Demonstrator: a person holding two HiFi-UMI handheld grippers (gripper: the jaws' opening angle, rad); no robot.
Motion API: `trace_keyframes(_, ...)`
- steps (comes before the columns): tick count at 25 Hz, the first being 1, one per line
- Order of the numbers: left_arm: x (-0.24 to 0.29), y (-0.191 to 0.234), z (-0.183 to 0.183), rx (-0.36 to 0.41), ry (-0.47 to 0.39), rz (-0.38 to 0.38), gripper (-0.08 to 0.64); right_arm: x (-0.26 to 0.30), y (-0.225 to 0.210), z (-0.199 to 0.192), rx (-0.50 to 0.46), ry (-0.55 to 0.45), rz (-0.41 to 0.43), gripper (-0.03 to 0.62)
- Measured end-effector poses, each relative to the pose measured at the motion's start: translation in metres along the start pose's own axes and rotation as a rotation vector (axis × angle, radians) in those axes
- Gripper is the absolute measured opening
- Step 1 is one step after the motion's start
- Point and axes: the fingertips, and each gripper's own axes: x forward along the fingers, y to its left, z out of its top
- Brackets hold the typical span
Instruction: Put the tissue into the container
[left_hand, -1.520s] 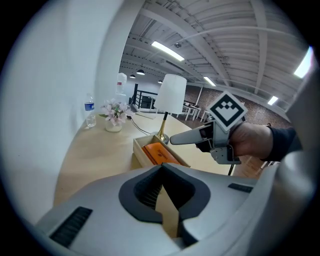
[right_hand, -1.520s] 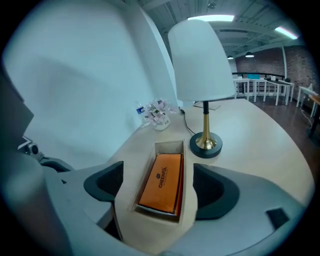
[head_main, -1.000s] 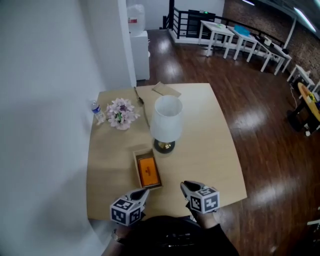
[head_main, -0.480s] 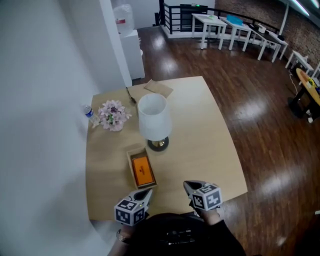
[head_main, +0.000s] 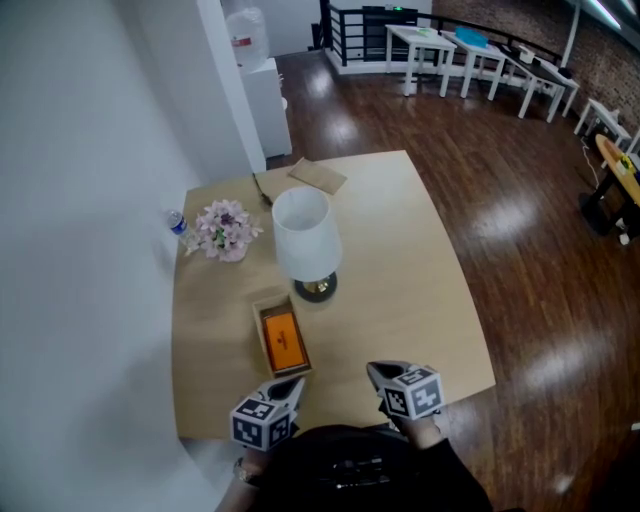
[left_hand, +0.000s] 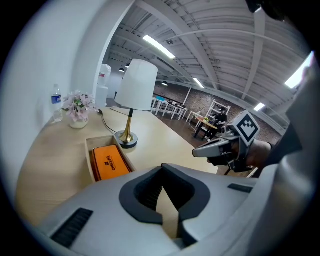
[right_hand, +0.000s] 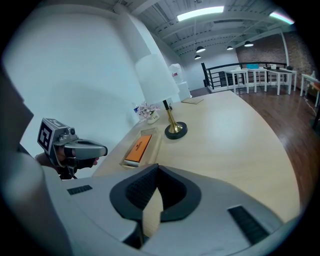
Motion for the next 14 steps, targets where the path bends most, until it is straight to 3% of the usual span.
trace_keyframes(14,-0.0018,0.0036,0.0042,-0.003,0.001,0.000,0.000,0.0036,0.0022,-0.0004,0.001,0.016,-0.001,0.002)
